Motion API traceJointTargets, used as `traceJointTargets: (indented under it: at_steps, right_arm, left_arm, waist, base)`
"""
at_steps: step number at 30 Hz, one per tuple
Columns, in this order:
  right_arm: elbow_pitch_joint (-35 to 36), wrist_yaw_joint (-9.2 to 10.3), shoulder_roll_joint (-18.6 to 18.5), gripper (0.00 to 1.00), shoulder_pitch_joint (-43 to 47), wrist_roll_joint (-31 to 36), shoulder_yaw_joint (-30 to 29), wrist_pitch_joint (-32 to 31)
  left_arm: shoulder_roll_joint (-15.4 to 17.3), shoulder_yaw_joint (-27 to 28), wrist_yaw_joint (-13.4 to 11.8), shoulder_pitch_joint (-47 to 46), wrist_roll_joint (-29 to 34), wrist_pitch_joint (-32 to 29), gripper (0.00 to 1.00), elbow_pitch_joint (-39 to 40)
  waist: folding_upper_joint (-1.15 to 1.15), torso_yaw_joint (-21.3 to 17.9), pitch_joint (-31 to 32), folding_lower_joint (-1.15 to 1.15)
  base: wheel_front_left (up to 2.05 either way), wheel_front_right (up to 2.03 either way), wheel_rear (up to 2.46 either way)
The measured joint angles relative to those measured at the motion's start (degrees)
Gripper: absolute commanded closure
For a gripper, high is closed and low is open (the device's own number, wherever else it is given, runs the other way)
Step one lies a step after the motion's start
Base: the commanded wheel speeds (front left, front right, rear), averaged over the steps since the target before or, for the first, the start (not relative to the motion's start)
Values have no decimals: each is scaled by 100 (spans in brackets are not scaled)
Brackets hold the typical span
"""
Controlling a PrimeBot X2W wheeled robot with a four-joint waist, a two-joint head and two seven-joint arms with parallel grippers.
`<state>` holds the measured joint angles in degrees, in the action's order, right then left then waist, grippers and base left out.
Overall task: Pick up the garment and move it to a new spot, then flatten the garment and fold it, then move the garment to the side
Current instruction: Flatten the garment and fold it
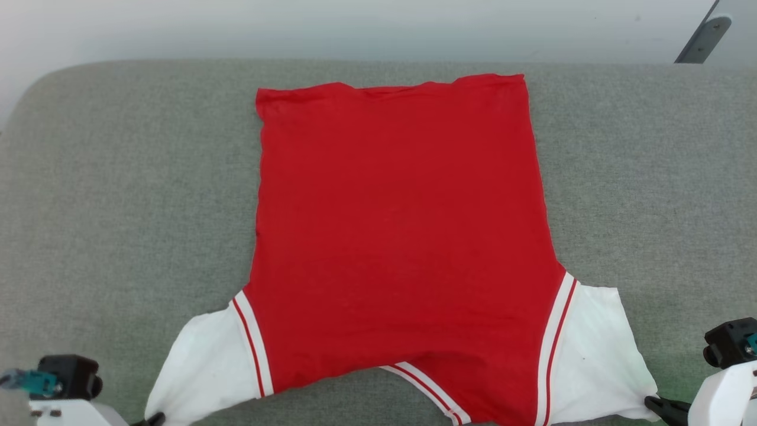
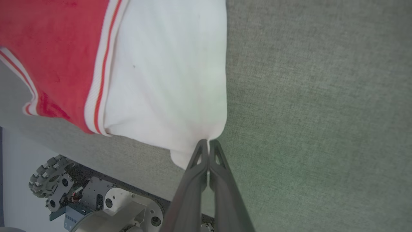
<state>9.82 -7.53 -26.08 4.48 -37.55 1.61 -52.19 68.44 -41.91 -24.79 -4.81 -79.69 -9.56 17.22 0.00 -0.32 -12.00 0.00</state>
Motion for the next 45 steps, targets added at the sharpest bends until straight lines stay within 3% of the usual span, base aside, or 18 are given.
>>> traceJointTargets:
  at_steps: [8,9,10,13,17,22,27,31,36,45]
  right_arm:
    - [-867,-2,287,100,-297,566,193,641]
    - [-972,-2,277,70,-352,610,259,723]
    - [-1084,-3,279,29,-411,614,294,786]
    - [-1196,-4,224,0,-526,572,376,754]
    - [-829,-5,148,0,-641,383,323,465]
    - [157,0,112,0,-894,316,-144,49]
    - [444,0,204,0,-1892,755,-230,356]
    - [-205,0,283,0,-2945,1076,37,971]
    - [-1568,0,272,0,-4301,1346,370,1574]
    - [-4105,0,271,0,-6152,1497,361,1588]
  left_arm:
    - [-385,-126,185,-16,137,141,100,-204]
    - [-439,-152,215,-55,169,124,100,-233]
    - [-483,-165,221,-99,203,125,100,-268]
    - [-558,-197,276,-174,275,125,100,-342]
    - [-632,-221,321,-200,333,154,100,-375]
    - [-702,-241,365,-239,421,208,100,-335]
    - [-810,-281,457,-437,579,197,100,-287]
    - [-937,-321,625,-699,719,103,100,-312]
    - [-1146,-383,843,-1087,892,-49,100,-427]
    - [-1690,-577,1323,-1807,1207,-270,100,-801]
  waist:
    - [0,14,-119,0]
    - [0,24,-122,0]
    - [0,33,-125,0]
    - [0,64,-126,0]
    - [0,105,-119,0]
    - [0,172,-131,0]
    - [0,258,-253,0]
    - [0,368,-415,0]
    - [0,553,-673,0]
    - [0,1097,-1152,0]
  base:
    - [0,0,0]
    - [0,0,0]
    - [0,0,0]
    - [0,0,0]
    - [0,0,0]
    - [0,0,0]
    - [0,0,0]
    - [0,0,0]
    - [0,0,0]
    - [0,0,0]
